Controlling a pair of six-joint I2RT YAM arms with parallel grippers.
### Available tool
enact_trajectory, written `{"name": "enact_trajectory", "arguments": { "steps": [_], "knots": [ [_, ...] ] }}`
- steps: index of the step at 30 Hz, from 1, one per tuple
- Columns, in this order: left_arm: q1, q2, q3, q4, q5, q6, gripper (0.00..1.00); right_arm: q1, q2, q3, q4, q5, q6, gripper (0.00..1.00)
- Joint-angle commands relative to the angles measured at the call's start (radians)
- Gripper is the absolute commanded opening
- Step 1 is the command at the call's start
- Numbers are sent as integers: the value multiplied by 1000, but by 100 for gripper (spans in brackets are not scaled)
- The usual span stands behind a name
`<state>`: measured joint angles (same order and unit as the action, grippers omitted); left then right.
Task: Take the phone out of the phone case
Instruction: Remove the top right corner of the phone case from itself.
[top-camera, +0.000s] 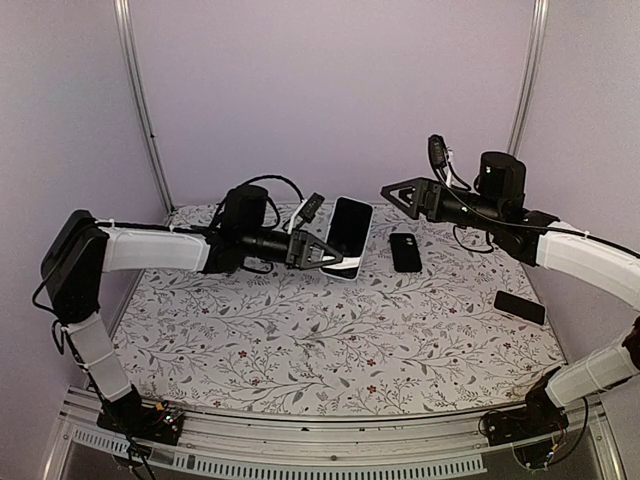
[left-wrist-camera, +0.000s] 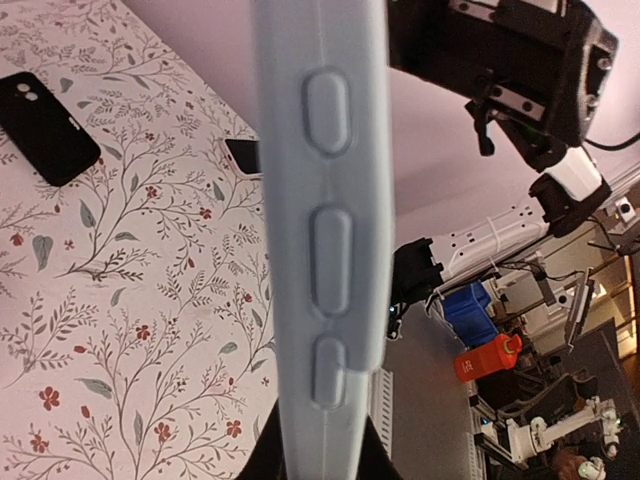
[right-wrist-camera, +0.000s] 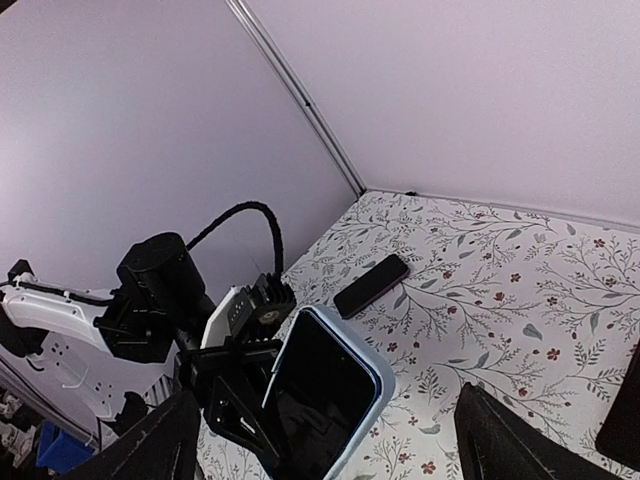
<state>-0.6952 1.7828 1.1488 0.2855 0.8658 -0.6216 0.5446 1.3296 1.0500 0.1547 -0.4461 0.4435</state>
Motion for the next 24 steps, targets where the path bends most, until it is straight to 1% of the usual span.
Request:
{"name": "enact_trajectory", "arguments": {
  "steps": [1,5,10,13,17,24],
  "knots": [
    [6,-60,-31,234,118,-29,0,-10,-21,-29,58,-108,13,87],
    [6,-63,-53,321,138,-83,0,-22,-18,-56,102,-168,48,75],
    [5,-62,-65,382,154,-115,0,-24,-2,-65,155,-229,101,62],
    [1,-59,-66,397,156,-122,0,-25,16,-65,174,-247,127,55],
    [-3,-57,-62,405,157,-126,0,-26,40,-59,193,-262,155,51],
    [-15,-57,-57,406,161,-121,0,-26,85,-31,200,-286,177,46]
  ]
}}
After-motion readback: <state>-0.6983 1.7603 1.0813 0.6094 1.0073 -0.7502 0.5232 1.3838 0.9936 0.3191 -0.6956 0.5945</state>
